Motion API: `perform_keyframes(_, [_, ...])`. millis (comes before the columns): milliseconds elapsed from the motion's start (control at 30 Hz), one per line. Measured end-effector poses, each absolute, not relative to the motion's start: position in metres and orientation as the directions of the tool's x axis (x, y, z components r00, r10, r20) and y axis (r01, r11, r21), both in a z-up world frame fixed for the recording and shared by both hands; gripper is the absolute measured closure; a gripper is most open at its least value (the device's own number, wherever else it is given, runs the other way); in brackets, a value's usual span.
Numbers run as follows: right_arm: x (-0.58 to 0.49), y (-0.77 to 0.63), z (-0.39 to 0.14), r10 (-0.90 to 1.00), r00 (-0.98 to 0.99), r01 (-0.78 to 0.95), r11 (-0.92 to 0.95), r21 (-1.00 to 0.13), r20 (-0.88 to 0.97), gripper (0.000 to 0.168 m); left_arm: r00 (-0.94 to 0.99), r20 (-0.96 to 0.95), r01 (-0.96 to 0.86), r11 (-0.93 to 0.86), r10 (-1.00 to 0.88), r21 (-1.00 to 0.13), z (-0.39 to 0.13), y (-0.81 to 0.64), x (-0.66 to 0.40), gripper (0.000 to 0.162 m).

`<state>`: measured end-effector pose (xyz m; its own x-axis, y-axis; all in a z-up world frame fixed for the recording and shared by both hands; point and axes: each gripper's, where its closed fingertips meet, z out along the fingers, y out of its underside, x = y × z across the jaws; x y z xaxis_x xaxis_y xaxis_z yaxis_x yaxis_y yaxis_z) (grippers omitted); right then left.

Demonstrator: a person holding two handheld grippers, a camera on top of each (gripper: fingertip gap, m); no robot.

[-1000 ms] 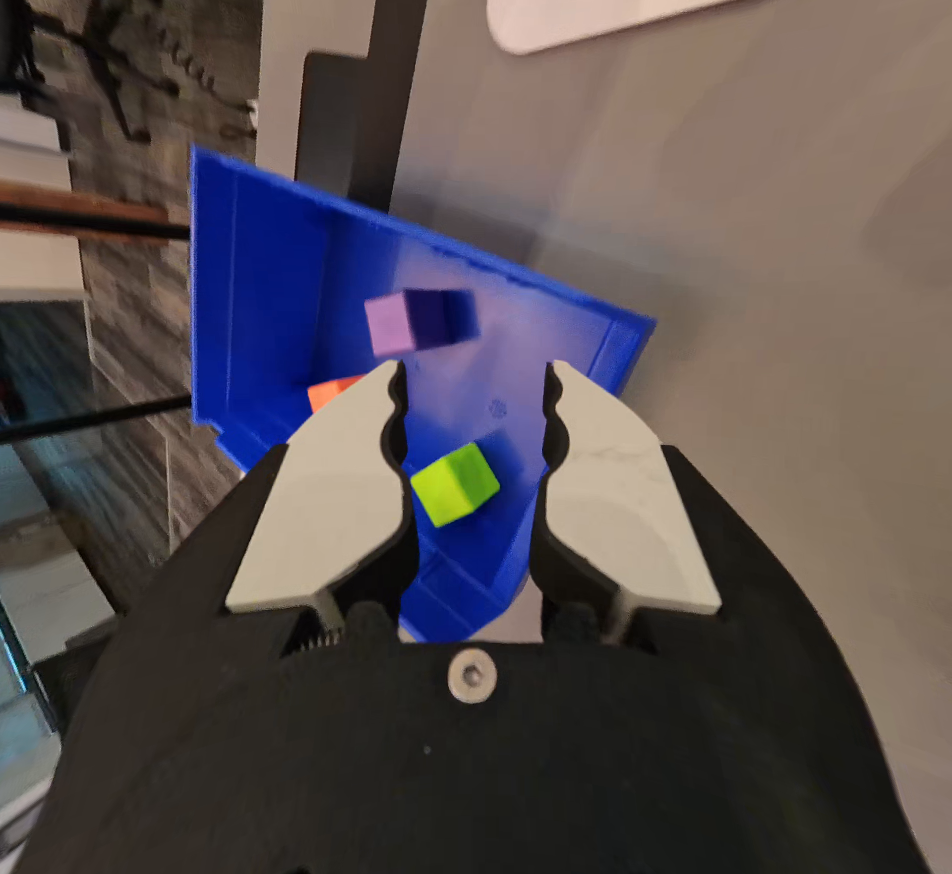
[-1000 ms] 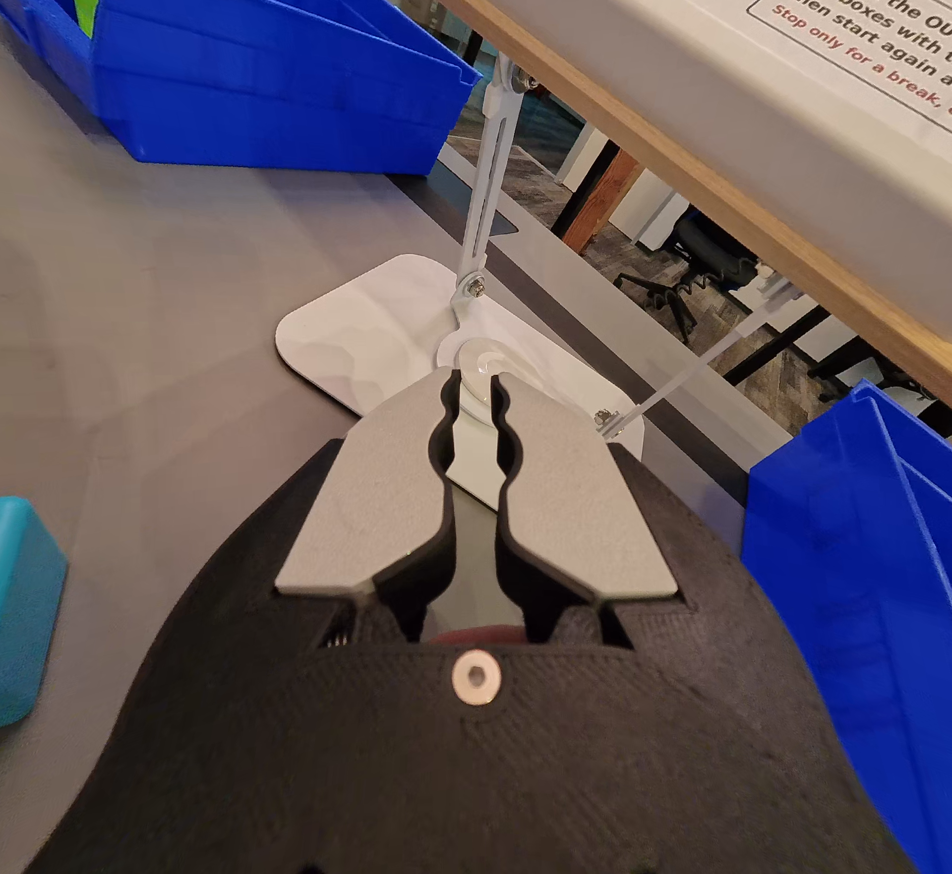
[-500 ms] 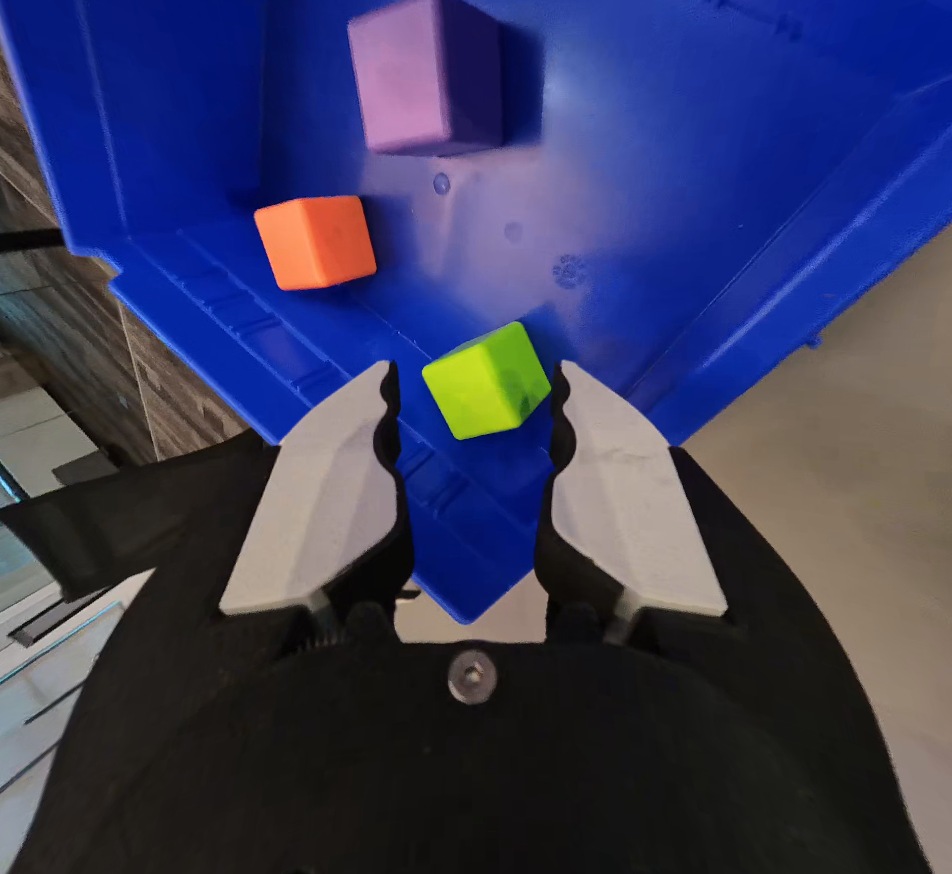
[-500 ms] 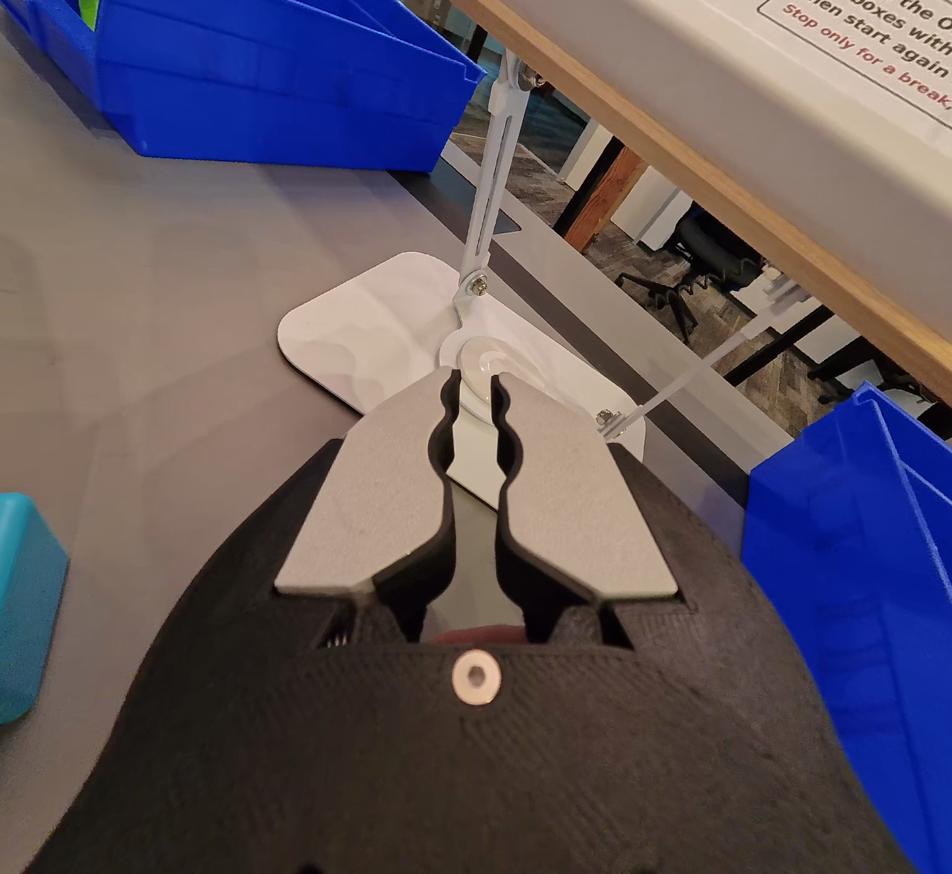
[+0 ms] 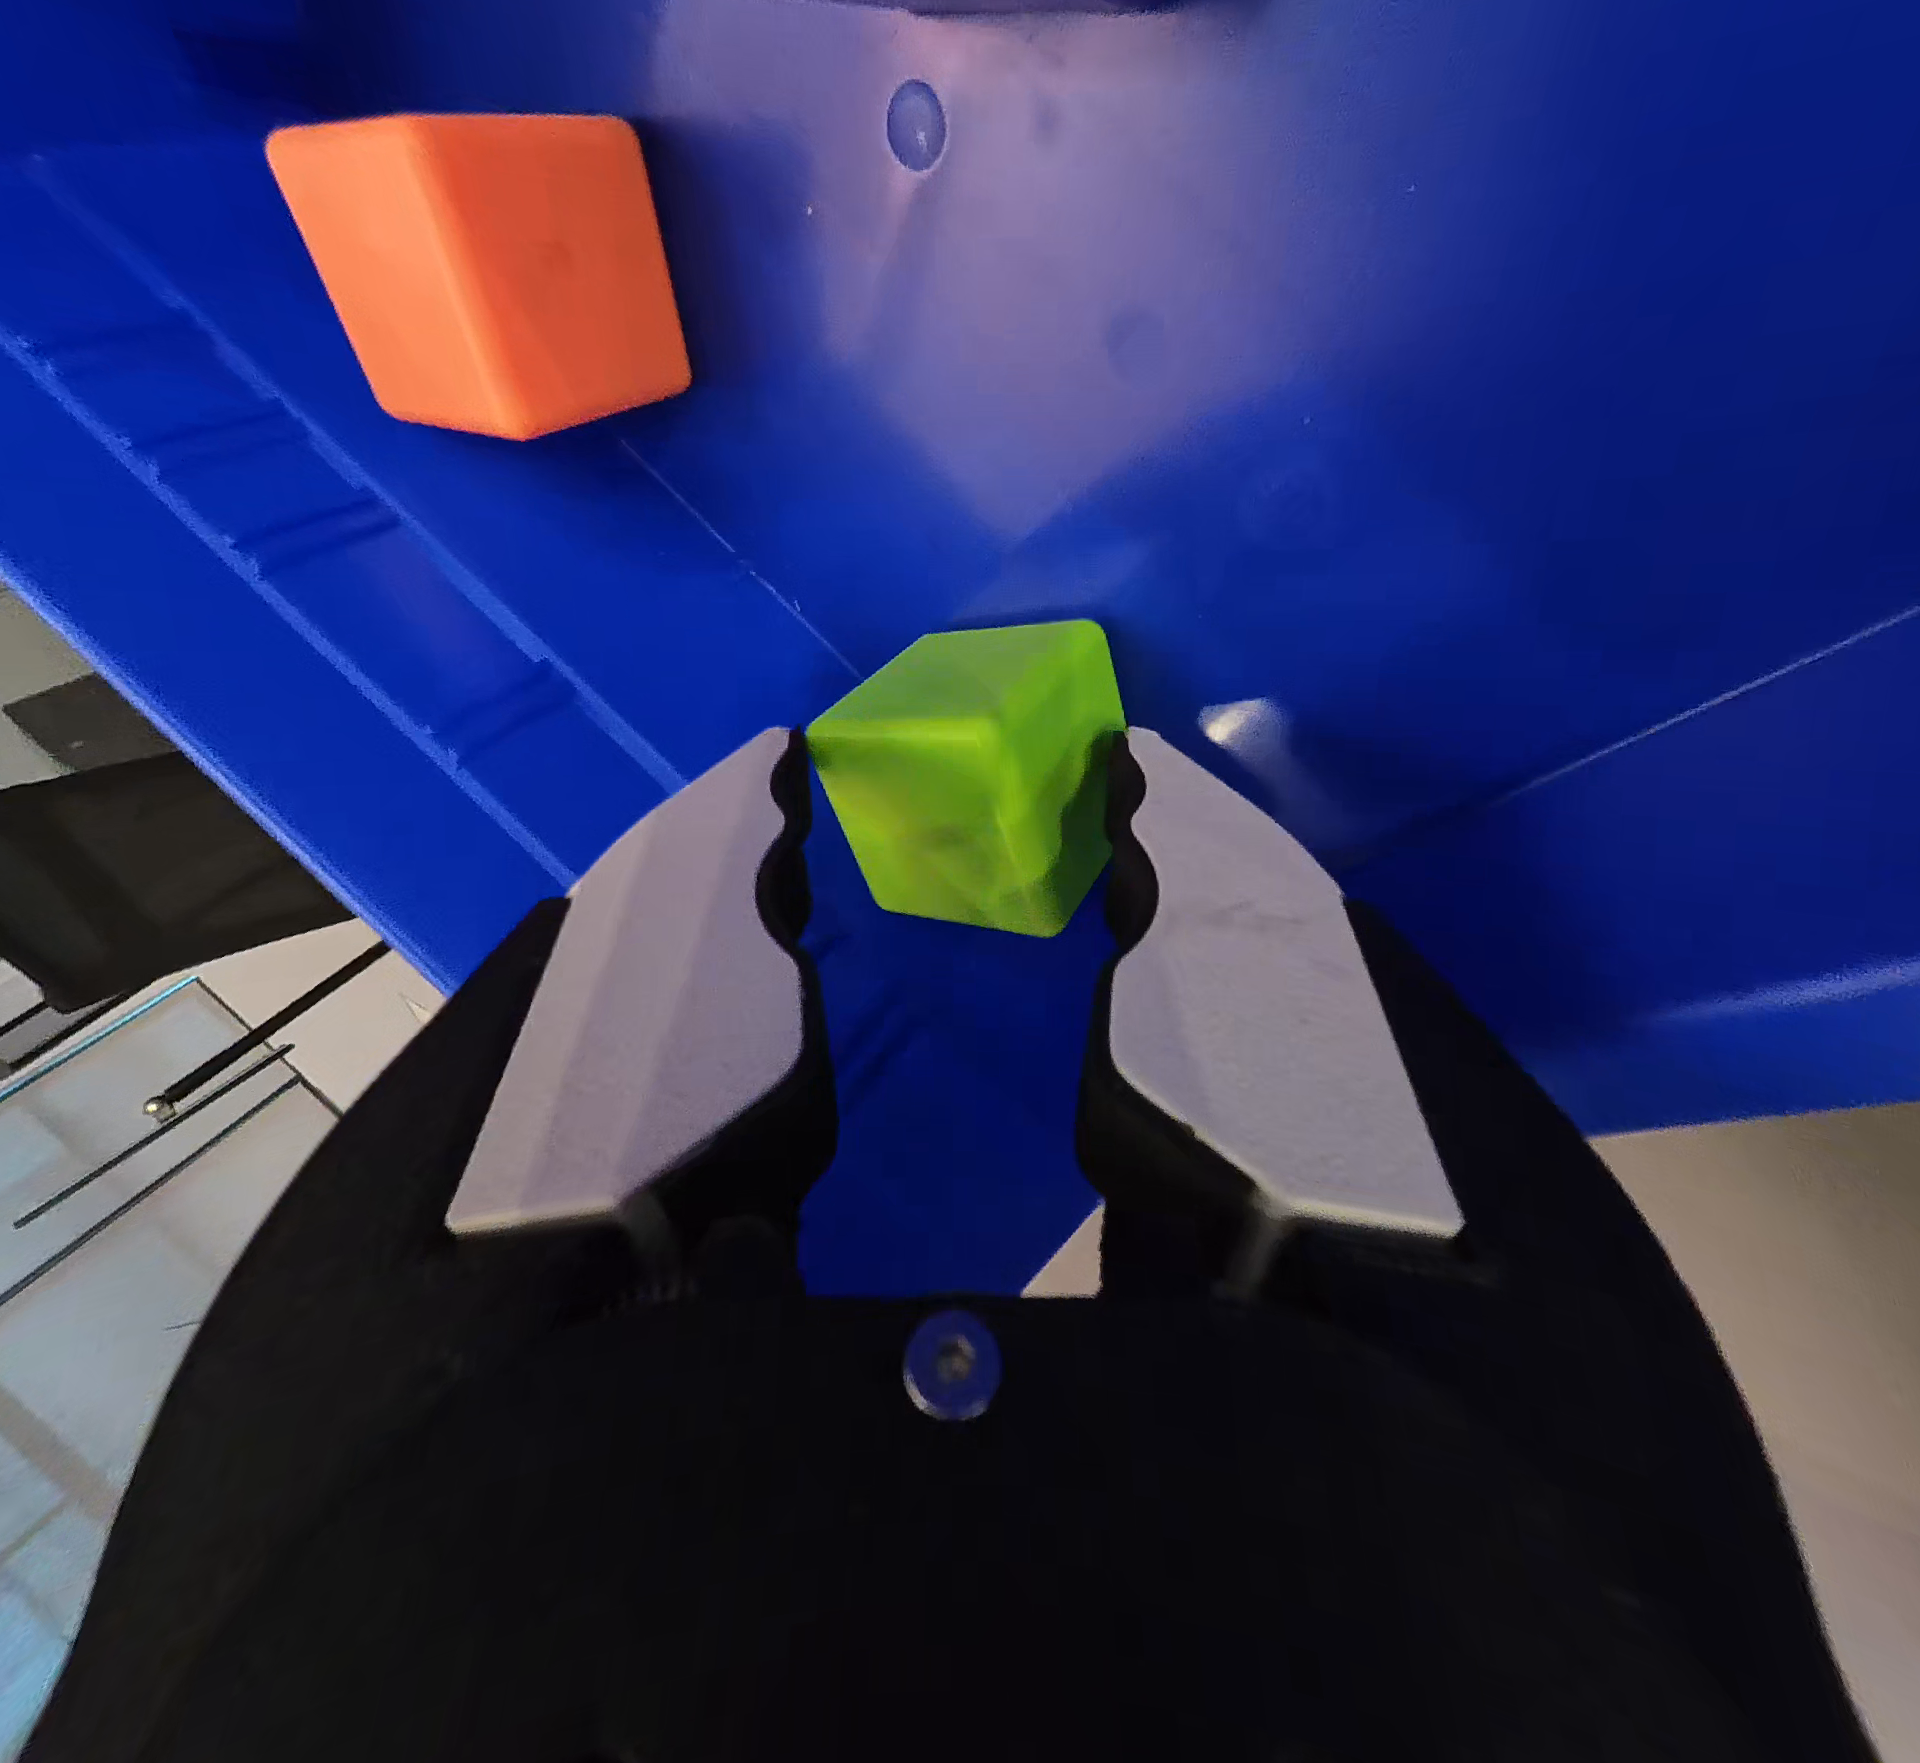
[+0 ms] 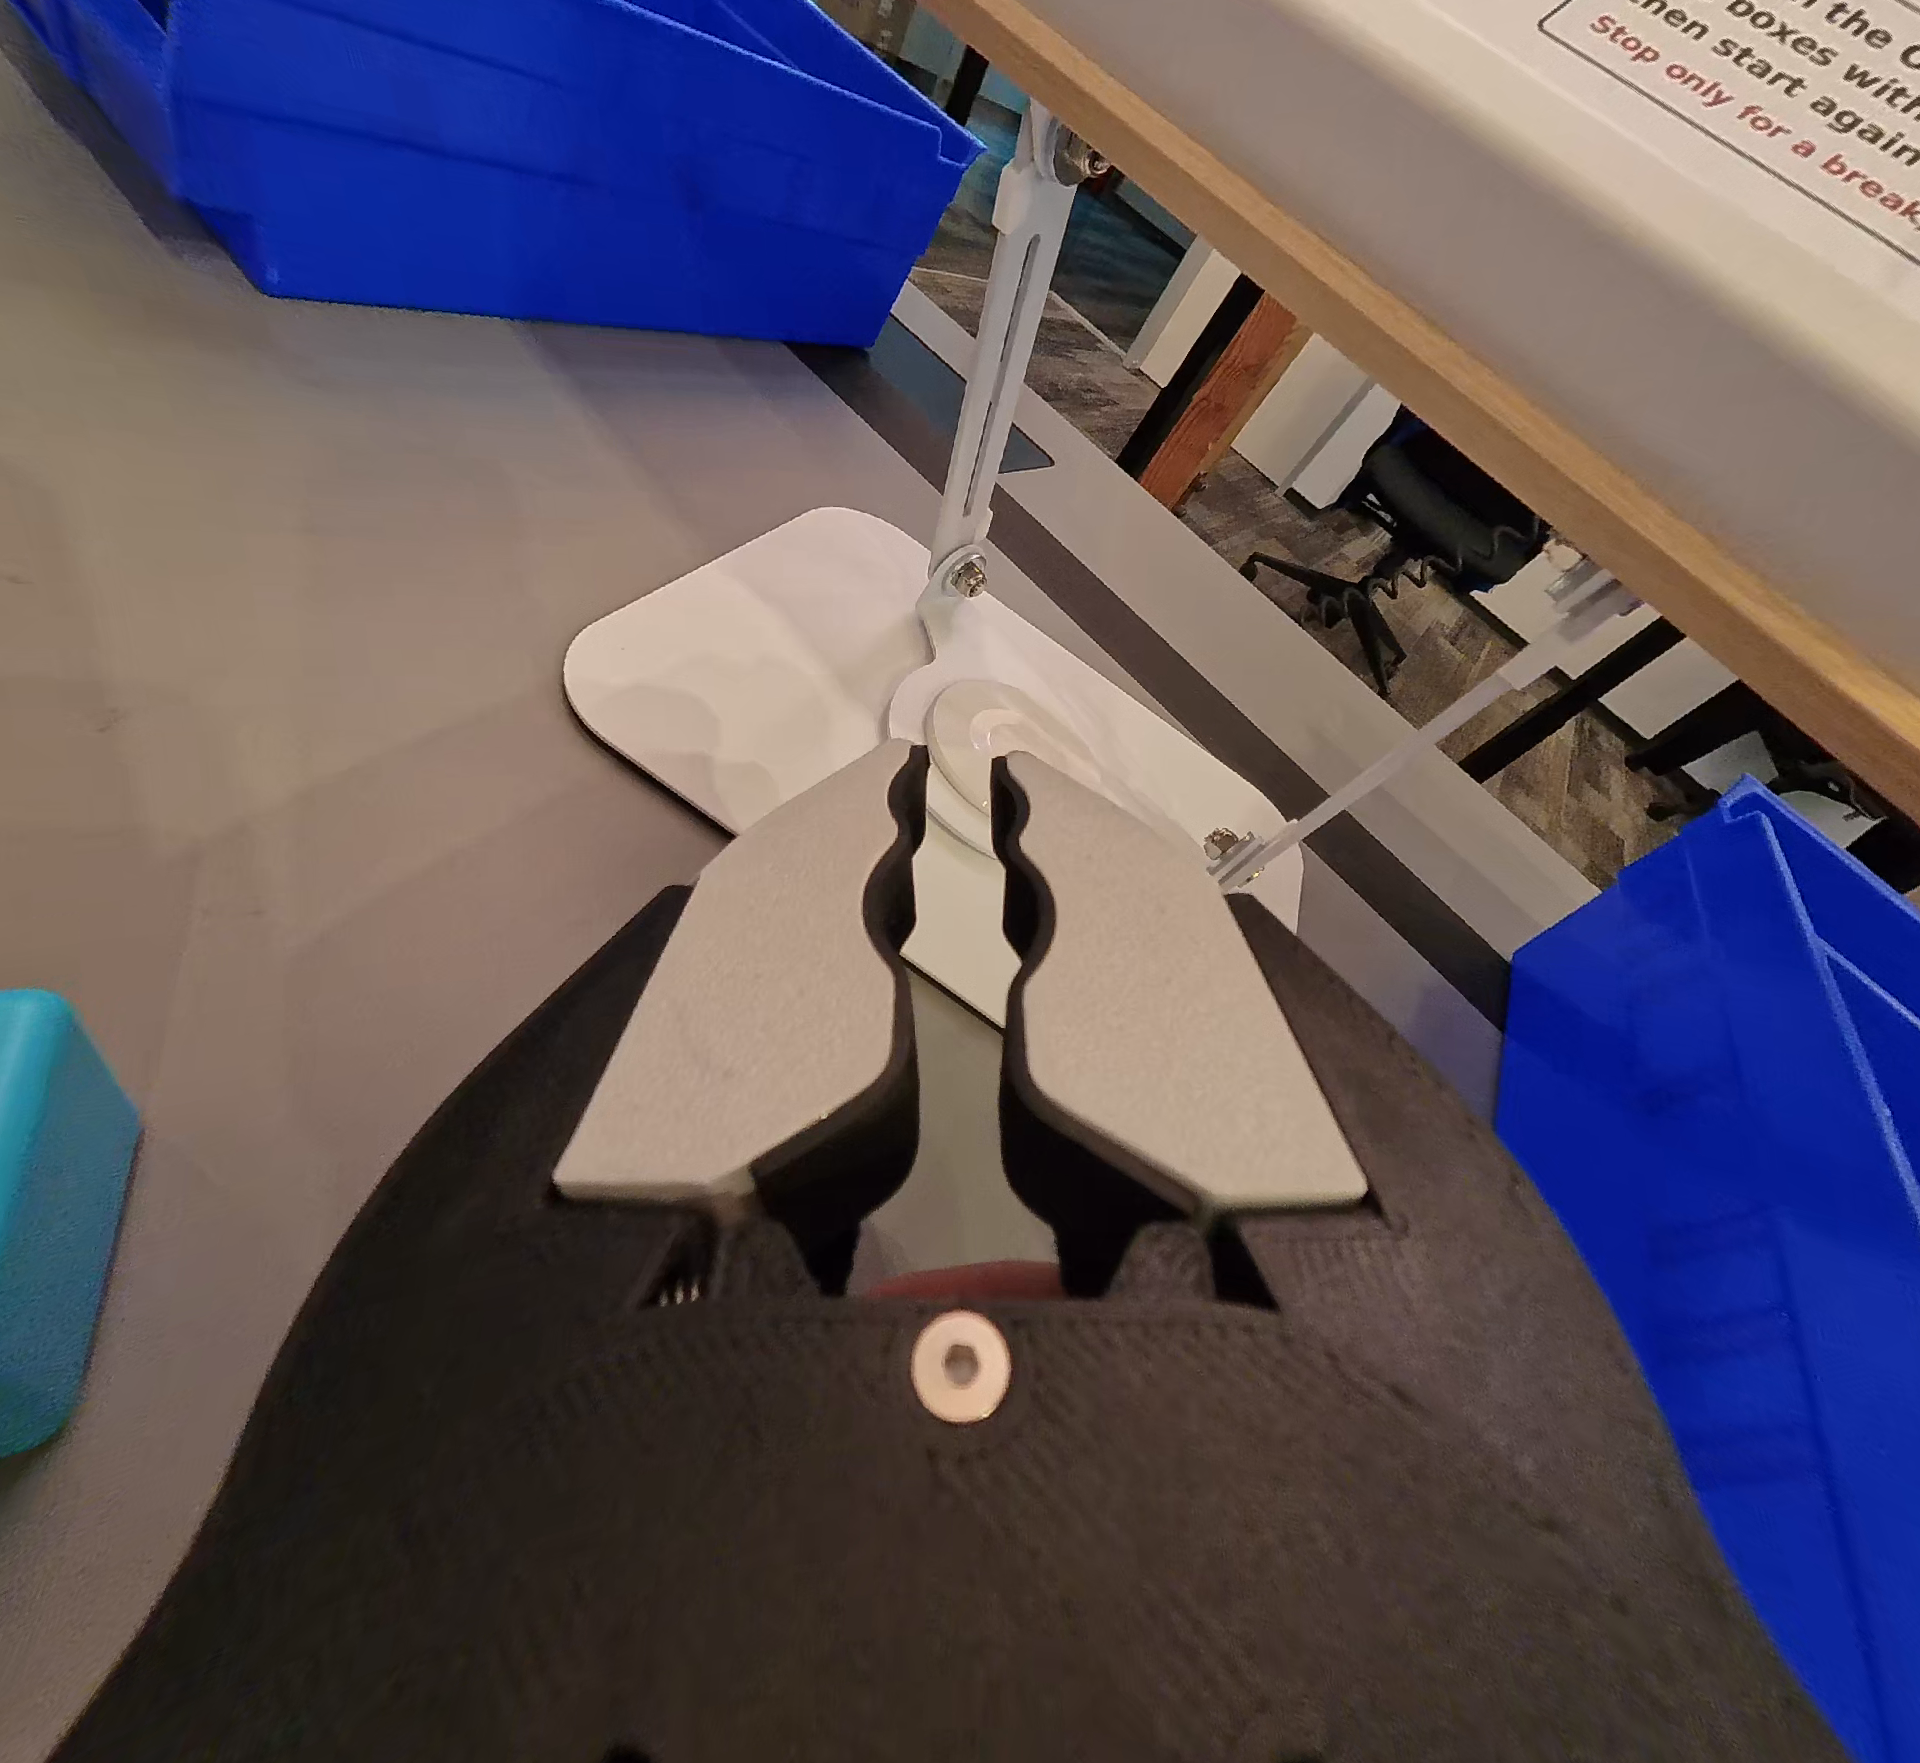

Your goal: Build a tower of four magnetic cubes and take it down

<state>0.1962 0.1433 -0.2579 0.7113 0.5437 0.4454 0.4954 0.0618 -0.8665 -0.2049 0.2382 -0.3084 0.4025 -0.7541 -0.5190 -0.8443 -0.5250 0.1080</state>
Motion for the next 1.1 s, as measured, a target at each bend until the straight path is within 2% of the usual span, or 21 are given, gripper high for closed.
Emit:
perform_keyframes(267, [0.197, 0.143, -0.258, 0.545, 0.710, 0.497, 0.060, -0.866, 0.446, 0.156, 0.406, -0.527, -0.842, -0.529, -0.747, 0.102, -0.310, 0.243, -0.207, 0.107])
perform_keyframes(533, [0.197, 0.143, -0.258, 0.546, 0.708, 0.500, 0.060, -0.864, 0.448, 0.156, 0.387, -0.472, -0.903, -0.428, -0.792, -0.021, -0.307, 0.241, -0.171, 0.110])
perform_keyframes(767, [0.197, 0.143, -0.258, 0.546, 0.706, 0.503, 0.061, -0.862, 0.451, 0.156, 0.410, -0.503, -0.878, -0.479, -0.761, 0.011, -0.311, 0.247, -0.187, 0.108])
perform_keyframes(1100, [0.197, 0.143, -0.258, 0.547, 0.705, 0.504, 0.060, -0.861, 0.451, 0.156, 0.372, -0.499, -0.905, -0.425, -0.783, -0.008, -0.308, 0.247, -0.177, 0.110])
